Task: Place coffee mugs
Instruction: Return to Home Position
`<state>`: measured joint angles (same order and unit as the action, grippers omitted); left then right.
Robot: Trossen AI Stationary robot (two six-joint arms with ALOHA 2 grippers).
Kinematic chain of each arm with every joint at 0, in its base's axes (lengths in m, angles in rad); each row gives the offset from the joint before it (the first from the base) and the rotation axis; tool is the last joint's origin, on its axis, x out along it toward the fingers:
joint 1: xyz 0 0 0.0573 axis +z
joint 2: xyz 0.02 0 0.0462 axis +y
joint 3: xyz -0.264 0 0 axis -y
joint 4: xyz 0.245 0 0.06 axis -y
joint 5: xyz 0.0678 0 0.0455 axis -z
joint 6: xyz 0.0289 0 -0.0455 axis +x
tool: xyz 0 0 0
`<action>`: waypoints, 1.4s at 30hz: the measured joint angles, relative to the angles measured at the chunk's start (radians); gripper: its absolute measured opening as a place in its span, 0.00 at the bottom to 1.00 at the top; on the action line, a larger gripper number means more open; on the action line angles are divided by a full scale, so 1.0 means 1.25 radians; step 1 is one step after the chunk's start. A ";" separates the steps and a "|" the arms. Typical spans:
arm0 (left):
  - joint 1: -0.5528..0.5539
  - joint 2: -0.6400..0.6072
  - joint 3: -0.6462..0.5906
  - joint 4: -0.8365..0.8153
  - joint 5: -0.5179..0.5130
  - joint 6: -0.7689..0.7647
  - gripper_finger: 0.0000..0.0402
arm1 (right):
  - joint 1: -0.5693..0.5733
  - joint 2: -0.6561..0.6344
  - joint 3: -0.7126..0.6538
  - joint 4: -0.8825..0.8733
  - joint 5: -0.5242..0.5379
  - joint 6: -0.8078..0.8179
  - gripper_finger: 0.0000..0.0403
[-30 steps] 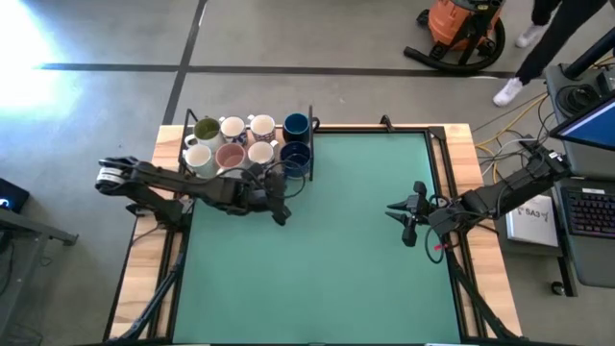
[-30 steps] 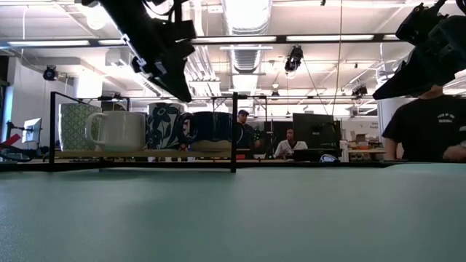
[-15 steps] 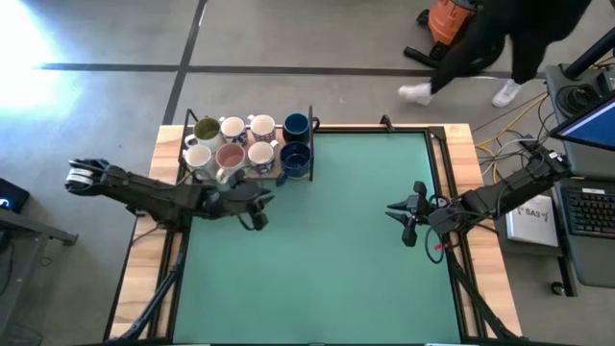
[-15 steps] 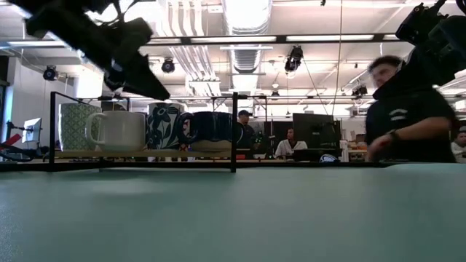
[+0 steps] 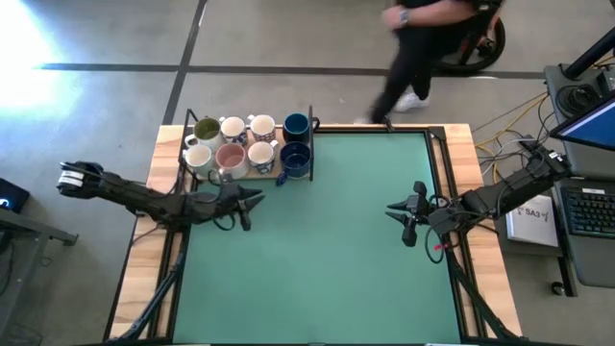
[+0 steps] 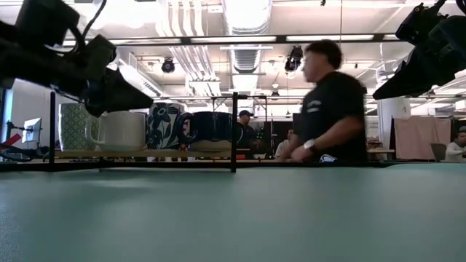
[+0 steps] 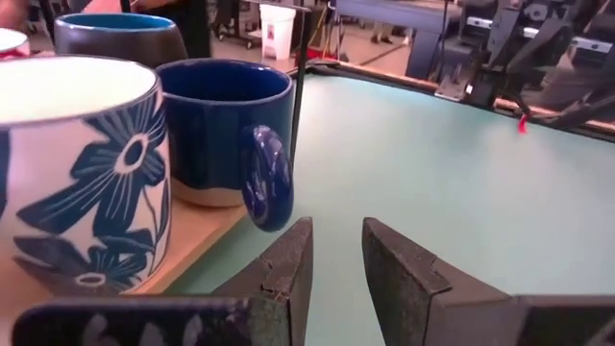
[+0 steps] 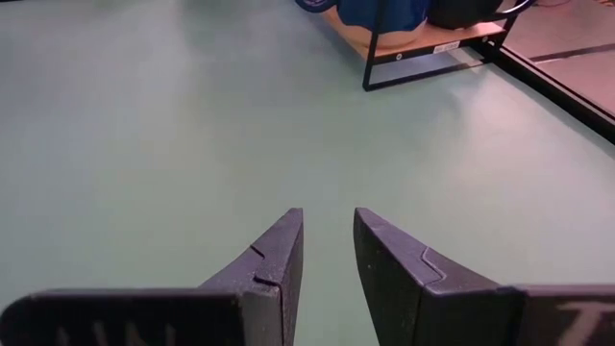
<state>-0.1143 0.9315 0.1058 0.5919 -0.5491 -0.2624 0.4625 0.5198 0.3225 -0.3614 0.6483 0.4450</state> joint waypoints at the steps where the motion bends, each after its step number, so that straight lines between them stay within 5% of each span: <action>1: 0.000 0.000 -0.013 0.019 0.000 0.000 0.19 | 0.000 0.000 0.000 0.000 0.000 0.000 0.21; 12: 0.000 -0.057 -0.071 0.054 0.001 0.050 0.19 | 0.000 0.000 0.000 0.000 0.000 0.000 0.21; 27: 0.000 -0.382 -0.077 -0.212 0.011 0.111 0.19 | 0.000 0.000 0.000 0.000 0.000 0.000 0.21; 42: 0.000 -0.590 -0.077 -0.391 0.010 0.116 0.19 | 0.000 0.000 0.000 0.000 0.000 0.000 0.21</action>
<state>-0.1143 0.1936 0.0093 0.1030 -0.5365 -0.1168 0.4625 0.5198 0.3225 -0.3609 0.6482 0.4450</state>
